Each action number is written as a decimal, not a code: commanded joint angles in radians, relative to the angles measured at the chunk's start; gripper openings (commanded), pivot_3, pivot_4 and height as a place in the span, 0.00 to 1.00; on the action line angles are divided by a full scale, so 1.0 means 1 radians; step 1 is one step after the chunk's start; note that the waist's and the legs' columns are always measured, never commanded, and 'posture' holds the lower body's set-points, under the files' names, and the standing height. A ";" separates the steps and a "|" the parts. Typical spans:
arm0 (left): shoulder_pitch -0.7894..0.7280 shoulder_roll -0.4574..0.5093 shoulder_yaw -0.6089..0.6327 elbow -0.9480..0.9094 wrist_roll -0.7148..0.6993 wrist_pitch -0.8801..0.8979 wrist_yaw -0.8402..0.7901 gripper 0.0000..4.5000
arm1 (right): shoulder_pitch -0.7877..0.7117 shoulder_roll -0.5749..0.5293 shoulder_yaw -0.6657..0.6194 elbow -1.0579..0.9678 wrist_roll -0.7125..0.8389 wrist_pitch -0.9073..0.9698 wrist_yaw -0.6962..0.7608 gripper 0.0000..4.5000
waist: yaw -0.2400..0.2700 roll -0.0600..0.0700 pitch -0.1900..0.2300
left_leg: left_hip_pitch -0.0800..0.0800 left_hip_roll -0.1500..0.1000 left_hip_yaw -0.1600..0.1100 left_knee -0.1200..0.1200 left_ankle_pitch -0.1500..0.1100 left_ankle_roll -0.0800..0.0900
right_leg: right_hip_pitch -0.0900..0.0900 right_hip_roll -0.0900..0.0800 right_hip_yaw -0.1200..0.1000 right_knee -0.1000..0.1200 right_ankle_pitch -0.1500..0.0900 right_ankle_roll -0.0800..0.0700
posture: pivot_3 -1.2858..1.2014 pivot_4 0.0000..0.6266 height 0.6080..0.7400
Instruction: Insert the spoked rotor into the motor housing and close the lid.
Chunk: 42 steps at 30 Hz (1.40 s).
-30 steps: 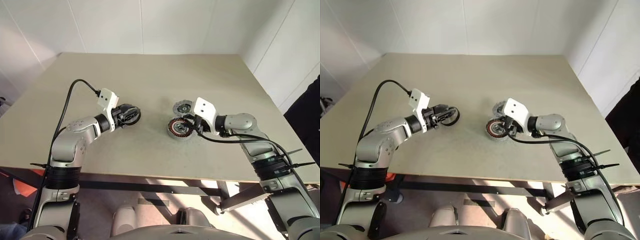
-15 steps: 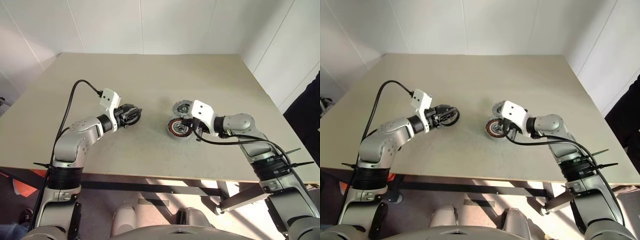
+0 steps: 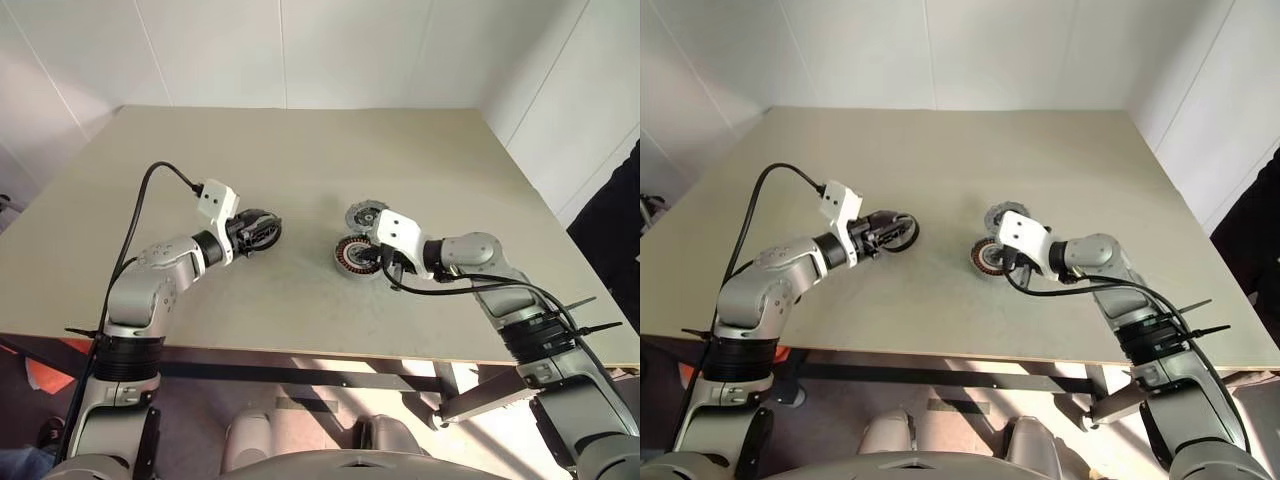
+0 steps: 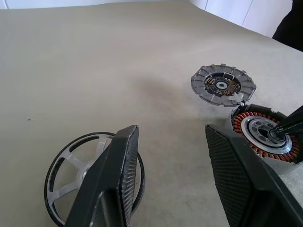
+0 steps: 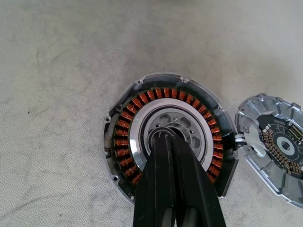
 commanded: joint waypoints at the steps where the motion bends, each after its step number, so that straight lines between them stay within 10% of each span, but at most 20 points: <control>1: -0.007 0.012 0.011 -0.029 -0.006 -0.022 0.008 0.53 | -0.019 0.011 0.004 0.010 -0.006 -0.016 -0.005 0.01 | 0.000 0.000 0.000 | 0.000 0.000 0.000 0.000 0.000 0.000 | 0.000 0.000 0.000 0.000 0.000 0.000 | 0.52 0.00 1.00; 42: 0.005 0.014 -0.026 -0.011 0.002 -0.046 0.032 0.53 | -0.079 0.058 -0.049 0.084 0.040 -0.032 -0.002 0.01 | -0.001 -0.001 0.000 | 0.004 0.000 0.000 0.000 0.003 -0.002 | 0.001 0.000 0.001 0.005 0.000 0.000 | 0.52 0.00 1.00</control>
